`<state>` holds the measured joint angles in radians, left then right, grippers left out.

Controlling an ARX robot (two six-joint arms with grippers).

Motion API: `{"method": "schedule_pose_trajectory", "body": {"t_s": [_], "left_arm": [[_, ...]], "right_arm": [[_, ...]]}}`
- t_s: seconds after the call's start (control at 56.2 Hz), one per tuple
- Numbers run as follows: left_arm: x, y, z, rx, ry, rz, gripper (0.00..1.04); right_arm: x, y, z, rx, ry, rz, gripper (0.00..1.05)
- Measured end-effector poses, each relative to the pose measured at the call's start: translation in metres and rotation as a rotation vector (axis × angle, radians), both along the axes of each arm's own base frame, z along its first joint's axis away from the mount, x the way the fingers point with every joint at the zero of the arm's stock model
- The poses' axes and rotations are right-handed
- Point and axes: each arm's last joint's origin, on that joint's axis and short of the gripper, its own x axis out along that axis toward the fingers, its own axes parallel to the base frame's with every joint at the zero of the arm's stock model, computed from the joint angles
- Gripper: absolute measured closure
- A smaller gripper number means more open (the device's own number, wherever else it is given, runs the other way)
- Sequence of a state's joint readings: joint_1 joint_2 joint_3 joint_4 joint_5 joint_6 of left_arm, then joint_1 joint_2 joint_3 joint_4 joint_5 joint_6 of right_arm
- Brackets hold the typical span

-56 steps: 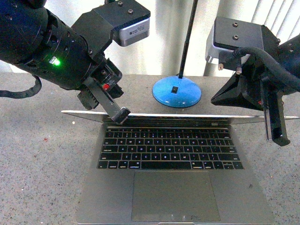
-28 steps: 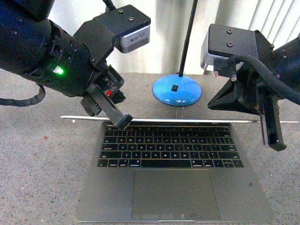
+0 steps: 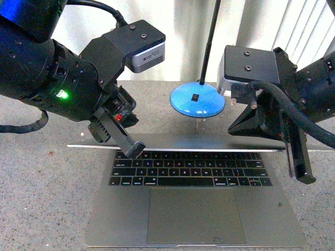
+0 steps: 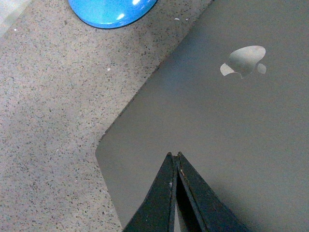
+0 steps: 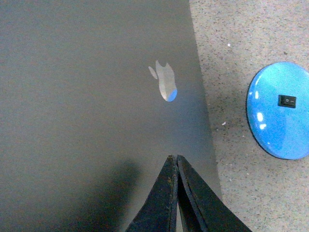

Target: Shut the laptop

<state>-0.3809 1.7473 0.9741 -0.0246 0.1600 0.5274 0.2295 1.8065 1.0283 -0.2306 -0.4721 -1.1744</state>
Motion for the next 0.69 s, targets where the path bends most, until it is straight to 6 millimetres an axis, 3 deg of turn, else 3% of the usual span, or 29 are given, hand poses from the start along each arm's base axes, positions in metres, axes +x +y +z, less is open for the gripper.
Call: {"method": "schedule_pose_trajectory", "body": {"t_s": [0.694], "left_arm": [[-0.009,-0.002,-0.016,-0.018,0.029,0.003,1.01]], "right_arm": [[-0.008,-0.001,-0.011,-0.009,0.023,0.001,1.02]]}}
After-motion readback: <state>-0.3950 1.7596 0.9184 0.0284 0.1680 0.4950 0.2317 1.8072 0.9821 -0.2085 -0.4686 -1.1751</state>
